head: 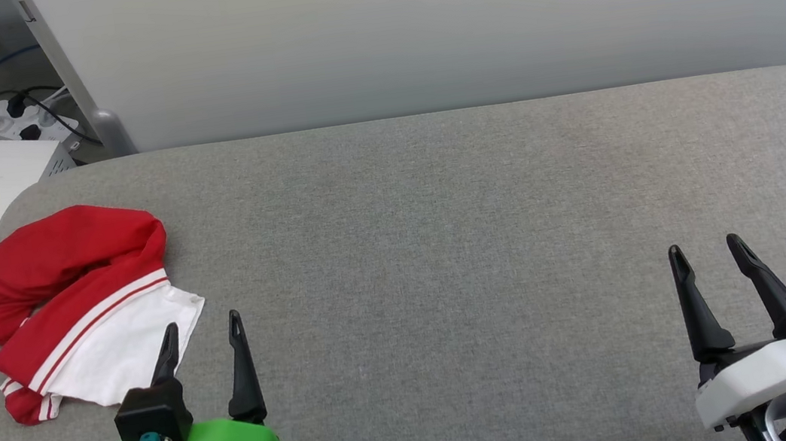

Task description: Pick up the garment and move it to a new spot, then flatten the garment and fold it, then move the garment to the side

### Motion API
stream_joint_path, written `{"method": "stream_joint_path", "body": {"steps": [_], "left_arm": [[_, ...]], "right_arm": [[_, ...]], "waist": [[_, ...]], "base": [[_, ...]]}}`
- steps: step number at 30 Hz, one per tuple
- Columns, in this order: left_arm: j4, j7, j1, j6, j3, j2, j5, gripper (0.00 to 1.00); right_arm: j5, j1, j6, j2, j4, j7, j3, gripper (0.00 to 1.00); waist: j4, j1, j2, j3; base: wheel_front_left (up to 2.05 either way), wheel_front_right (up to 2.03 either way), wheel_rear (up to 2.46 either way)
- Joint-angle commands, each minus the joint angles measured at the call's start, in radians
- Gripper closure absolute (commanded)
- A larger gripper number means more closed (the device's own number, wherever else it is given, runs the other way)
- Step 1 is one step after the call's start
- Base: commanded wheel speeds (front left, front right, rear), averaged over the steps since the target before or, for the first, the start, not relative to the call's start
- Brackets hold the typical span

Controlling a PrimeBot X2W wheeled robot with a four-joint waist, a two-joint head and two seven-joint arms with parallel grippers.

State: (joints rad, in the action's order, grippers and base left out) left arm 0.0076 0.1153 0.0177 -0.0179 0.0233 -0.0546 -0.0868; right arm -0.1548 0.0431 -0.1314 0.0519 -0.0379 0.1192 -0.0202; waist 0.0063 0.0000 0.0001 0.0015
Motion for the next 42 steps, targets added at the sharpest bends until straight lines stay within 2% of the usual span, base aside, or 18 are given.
{"method": "stream_joint_path", "body": {"steps": [1, 42], "left_arm": [[0.002, 0.013, -0.002, -0.005, 0.0, 0.002, -0.006, 0.0], [0.03, 0.098, 0.02, -0.009, 0.03, 0.004, -0.045, 0.0]], "right_arm": [[-0.01, 0.014, 0.0, -0.001, -0.009, 0.011, -0.003, 0.0], [-0.054, 0.064, 0.001, -0.001, -0.007, 0.095, 0.009, 0.0]], "waist": [[0.0, 0.0, -0.0001, 0.001], [0.009, 0.0, -0.0001, -0.004]], "base": [[0.0, 0.0, 0.0], [0.0, 0.0, 0.0]]}}
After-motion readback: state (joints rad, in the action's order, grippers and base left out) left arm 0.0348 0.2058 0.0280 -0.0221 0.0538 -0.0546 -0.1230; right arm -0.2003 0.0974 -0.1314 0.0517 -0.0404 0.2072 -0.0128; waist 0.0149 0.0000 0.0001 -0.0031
